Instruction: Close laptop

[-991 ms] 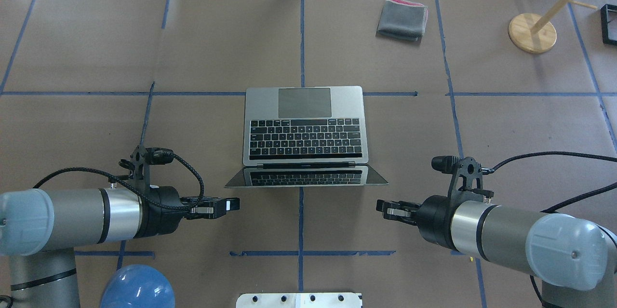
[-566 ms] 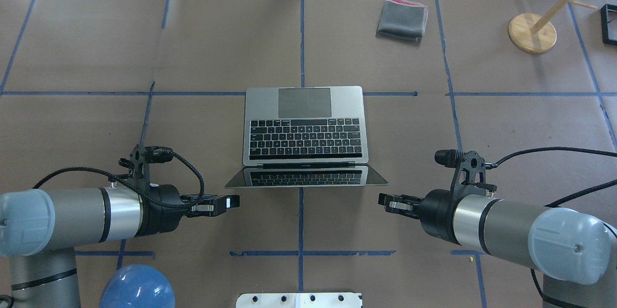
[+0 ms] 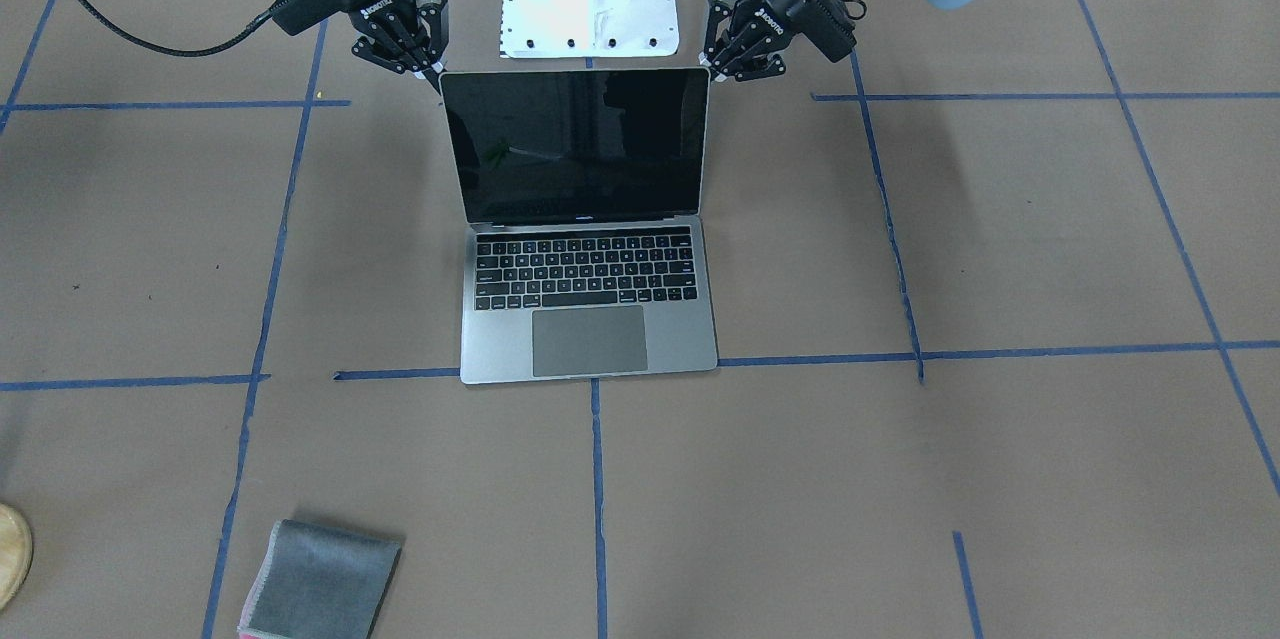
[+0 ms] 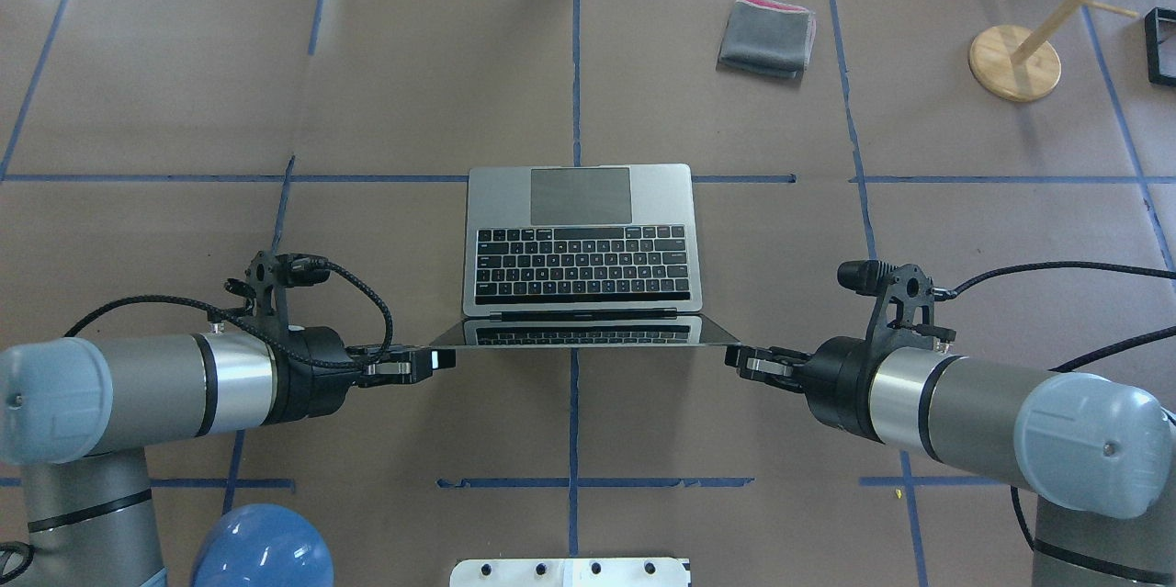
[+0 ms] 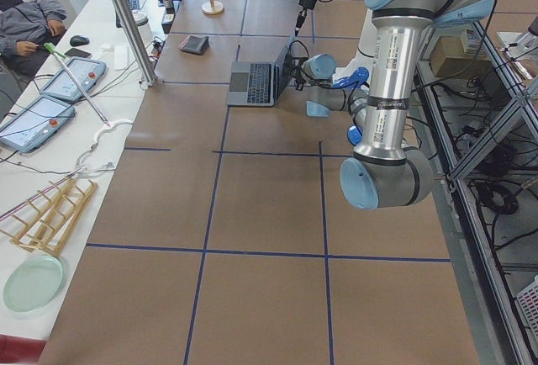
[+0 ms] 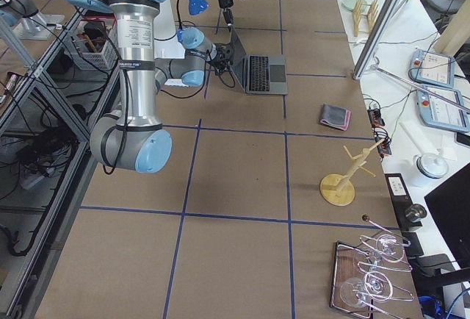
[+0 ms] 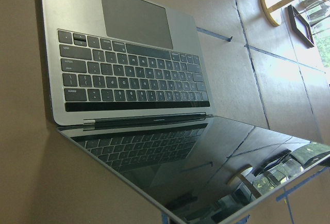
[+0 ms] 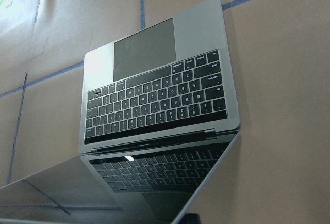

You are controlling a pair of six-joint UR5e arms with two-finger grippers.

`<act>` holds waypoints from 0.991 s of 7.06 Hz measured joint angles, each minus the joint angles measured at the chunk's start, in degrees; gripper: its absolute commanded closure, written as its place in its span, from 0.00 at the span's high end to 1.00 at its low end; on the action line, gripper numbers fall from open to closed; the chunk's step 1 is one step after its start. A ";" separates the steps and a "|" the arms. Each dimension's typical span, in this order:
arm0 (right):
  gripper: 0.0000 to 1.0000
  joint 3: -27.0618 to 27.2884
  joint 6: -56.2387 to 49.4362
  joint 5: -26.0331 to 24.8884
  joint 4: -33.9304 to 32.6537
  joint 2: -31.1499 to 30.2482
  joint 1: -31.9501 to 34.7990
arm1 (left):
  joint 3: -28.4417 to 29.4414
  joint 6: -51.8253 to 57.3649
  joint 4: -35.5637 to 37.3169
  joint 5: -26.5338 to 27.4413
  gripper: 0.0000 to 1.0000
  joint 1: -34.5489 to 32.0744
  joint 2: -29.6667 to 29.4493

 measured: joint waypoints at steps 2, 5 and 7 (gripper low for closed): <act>0.01 -0.07 -0.19 0.07 -0.44 0.83 0.89 | 0.26 0.06 4.46 -0.02 0.00 -1.86 -3.33; 0.01 -0.44 -0.40 1.46 -5.41 5.34 4.38 | 0.79 0.45 5.73 -0.16 0.00 -4.52 -4.67; 0.01 -3.58 -0.47 4.17 -7.31 8.88 8.52 | 2.45 0.65 6.15 -0.25 0.00 -6.23 -5.76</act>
